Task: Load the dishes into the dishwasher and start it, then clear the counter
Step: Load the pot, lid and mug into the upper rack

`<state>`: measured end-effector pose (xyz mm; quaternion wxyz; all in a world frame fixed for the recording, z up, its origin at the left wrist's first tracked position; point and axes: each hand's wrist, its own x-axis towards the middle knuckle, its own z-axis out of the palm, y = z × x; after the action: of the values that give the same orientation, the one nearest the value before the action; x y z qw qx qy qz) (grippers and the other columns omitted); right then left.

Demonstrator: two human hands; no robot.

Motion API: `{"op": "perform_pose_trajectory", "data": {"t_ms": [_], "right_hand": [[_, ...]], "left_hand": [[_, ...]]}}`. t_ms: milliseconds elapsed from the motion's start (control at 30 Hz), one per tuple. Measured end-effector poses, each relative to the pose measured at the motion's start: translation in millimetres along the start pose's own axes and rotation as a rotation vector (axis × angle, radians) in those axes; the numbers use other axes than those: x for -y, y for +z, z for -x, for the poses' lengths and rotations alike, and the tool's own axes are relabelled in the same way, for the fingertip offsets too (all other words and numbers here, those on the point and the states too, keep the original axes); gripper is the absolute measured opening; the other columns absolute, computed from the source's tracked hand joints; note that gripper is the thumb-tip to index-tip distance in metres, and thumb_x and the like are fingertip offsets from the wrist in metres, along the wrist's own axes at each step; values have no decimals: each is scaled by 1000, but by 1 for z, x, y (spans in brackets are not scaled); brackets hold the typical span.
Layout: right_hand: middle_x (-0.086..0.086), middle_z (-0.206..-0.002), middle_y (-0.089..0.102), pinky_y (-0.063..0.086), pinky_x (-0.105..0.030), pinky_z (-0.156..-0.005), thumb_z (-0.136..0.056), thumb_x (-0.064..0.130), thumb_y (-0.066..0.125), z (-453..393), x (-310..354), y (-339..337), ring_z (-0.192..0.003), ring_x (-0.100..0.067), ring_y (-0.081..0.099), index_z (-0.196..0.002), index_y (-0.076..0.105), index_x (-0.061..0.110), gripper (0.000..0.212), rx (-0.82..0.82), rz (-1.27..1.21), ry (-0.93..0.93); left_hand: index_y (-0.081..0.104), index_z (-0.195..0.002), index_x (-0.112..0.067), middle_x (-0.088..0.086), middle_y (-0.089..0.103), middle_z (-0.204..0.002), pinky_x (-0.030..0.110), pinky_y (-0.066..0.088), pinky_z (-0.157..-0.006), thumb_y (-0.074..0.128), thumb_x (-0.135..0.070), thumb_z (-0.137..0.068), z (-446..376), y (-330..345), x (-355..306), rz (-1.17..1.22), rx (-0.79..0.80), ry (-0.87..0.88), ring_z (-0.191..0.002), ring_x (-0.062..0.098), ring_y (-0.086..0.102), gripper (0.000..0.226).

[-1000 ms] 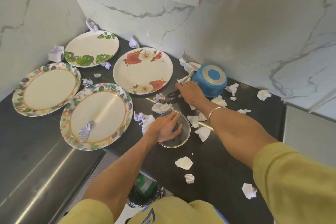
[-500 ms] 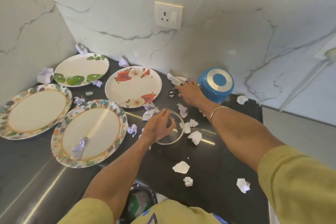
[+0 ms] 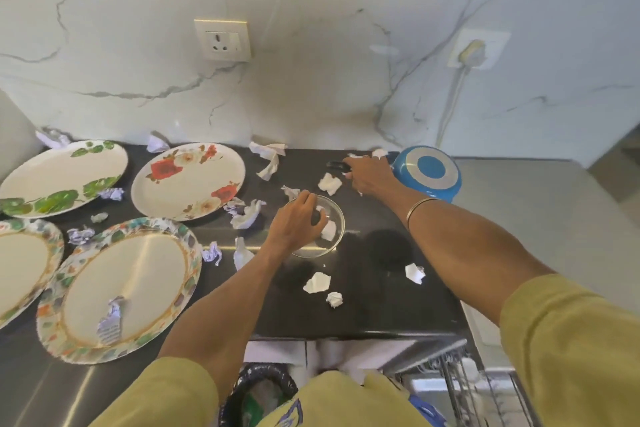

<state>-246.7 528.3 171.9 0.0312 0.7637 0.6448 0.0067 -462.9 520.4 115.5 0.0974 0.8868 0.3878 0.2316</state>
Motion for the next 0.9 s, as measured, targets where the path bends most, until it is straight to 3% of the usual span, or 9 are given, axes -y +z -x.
{"op": "perform_pose_trajectory", "data": {"t_ms": [100, 300, 467, 700, 900], "right_hand": [[-14, -125, 62, 45, -45, -93, -95, 34, 53, 46, -30, 0, -114, -37, 59, -132, 51, 23, 39, -5, -70, 125], [-8, -111, 66, 45, -39, -83, -99, 34, 47, 137, -90, 11, -98, -32, 64, -121, 55, 23, 26, 0, -136, 366], [-9, -109, 65, 48, -40, -86, -100, 34, 46, 221, -131, 14, -96, -31, 64, -121, 55, 20, 27, 11, -143, 557], [-9, -107, 66, 42, -35, -77, -99, 32, 47, 330, -159, 20, -95, -31, 64, -117, 57, 19, 24, 7, -213, 658], [-10, -110, 66, 40, -34, -76, -100, 31, 48, 423, -158, 39, -98, -32, 64, -120, 57, 18, 25, 47, -274, 624]], "left_hand": [[54, -91, -9, 4, 53, -89, 43, 53, -56, 55, -36, -92, 4, 8, -31, 23, 27, 92, -65, 31, 60, 27], [56, -91, -11, 2, 53, -90, 35, 41, -55, 51, -37, -90, 16, 22, -91, 72, 92, 186, -67, 32, 60, 27], [53, -89, -11, 1, 51, -89, 34, 37, -55, 53, -35, -92, 46, 35, -151, 92, 144, 298, -68, 32, 60, 24], [54, -84, -10, 2, 51, -82, 30, 34, -50, 57, -32, -90, 112, 43, -212, 78, 147, 389, -60, 29, 59, 23], [55, -88, -9, 4, 55, -84, 33, 44, -52, 60, -33, -91, 187, 53, -265, 66, 155, 336, -66, 29, 62, 24]]}}
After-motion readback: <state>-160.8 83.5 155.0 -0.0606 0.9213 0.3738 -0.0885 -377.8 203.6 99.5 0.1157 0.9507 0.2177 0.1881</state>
